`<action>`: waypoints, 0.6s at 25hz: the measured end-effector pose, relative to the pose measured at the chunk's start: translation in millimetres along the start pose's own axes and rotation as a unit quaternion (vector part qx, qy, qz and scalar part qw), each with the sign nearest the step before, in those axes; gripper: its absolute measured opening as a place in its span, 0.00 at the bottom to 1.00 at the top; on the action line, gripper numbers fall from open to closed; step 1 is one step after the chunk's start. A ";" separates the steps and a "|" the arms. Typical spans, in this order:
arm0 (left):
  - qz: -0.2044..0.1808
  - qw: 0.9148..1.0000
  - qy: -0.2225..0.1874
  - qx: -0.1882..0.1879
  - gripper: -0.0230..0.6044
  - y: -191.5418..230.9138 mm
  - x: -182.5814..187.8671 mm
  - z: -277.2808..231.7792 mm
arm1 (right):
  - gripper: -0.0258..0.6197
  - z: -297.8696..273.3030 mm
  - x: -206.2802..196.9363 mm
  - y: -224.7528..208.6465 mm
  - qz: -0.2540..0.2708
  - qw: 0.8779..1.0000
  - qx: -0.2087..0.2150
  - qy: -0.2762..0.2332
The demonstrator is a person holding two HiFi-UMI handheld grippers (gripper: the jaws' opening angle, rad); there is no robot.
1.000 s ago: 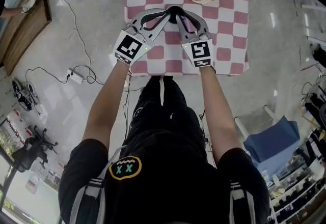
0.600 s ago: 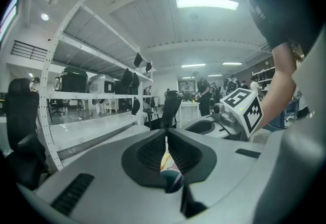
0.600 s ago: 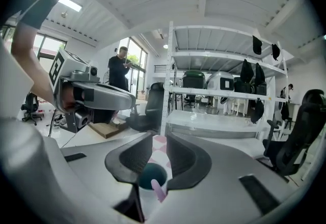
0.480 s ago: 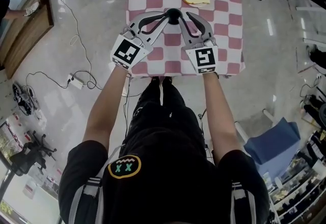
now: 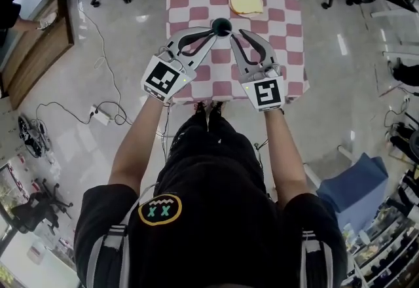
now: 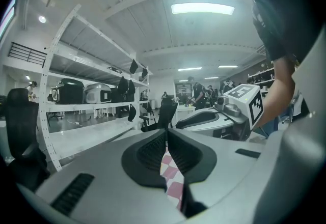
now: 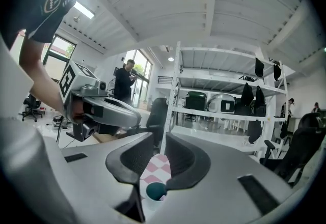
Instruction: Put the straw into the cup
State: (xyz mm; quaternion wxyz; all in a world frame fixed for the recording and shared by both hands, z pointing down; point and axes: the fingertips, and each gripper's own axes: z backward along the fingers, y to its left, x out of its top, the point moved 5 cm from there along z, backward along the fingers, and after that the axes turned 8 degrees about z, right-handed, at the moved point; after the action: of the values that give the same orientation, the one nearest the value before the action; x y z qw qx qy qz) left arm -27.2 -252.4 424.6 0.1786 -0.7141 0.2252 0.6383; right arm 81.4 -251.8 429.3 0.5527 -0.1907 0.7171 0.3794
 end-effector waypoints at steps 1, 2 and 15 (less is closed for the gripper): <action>0.000 1.000 0.000 0.000 0.08 -3.5 3.9 3.6 | 0.19 3.9 7.6 0.8 -0.001 1.000 -0.001 -0.009; 0.001 1.000 0.001 0.000 0.08 -7.2 7.3 7.0 | 0.18 8.1 14.3 1.4 -0.004 1.000 -0.002 -0.016; 0.063 0.998 -0.013 0.011 0.08 -47.2 31.9 44.5 | 0.10 48.1 58.1 31.4 -0.016 0.999 0.010 -0.030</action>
State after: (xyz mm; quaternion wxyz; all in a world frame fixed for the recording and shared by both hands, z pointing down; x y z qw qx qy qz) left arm -35.6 -191.8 386.0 0.1484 -0.6882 0.2742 0.6551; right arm 72.4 -187.0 380.5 0.5821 -0.1855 0.7004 0.3691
